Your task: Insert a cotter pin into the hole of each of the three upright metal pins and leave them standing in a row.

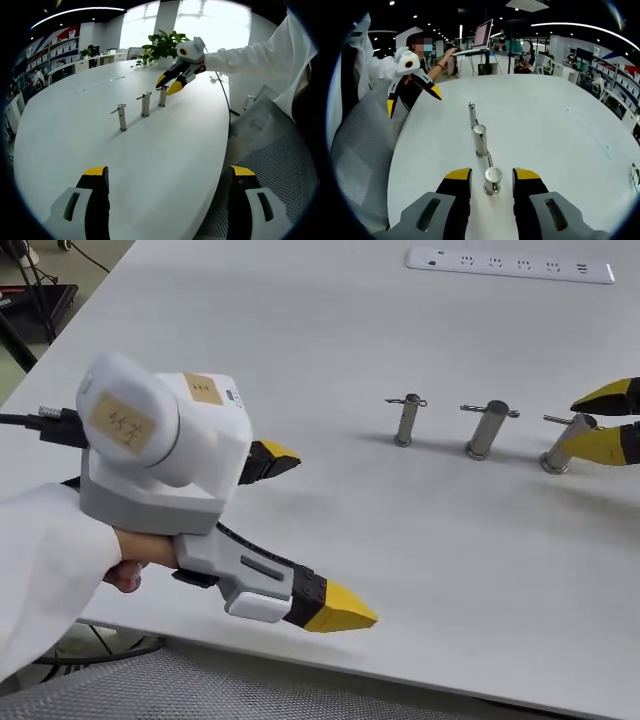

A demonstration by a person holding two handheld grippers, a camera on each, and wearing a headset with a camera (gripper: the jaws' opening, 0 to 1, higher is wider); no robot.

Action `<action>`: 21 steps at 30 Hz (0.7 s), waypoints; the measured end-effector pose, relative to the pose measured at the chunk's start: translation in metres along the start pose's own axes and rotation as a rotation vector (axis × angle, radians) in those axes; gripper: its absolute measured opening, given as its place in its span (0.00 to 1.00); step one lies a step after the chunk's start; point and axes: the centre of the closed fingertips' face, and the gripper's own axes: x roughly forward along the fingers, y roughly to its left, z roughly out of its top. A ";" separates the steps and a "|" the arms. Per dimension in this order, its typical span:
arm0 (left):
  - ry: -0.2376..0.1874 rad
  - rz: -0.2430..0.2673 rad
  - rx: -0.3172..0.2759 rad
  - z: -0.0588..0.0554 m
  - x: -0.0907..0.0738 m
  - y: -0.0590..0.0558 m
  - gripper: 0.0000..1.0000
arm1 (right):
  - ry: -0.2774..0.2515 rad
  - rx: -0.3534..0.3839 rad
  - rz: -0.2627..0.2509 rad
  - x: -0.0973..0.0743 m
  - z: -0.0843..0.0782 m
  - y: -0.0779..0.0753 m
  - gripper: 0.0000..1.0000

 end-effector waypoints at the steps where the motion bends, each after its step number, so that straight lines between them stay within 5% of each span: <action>1: -0.008 0.000 -0.002 0.002 0.000 0.000 0.99 | -0.004 0.004 -0.005 -0.001 0.001 -0.001 0.31; 13: -0.123 0.043 -0.072 0.025 -0.011 0.005 0.99 | -0.125 0.125 -0.131 -0.031 0.025 0.022 0.73; 21: -0.222 0.095 -0.152 0.041 -0.026 0.017 0.99 | -0.173 0.255 -0.200 -0.042 0.020 0.044 0.85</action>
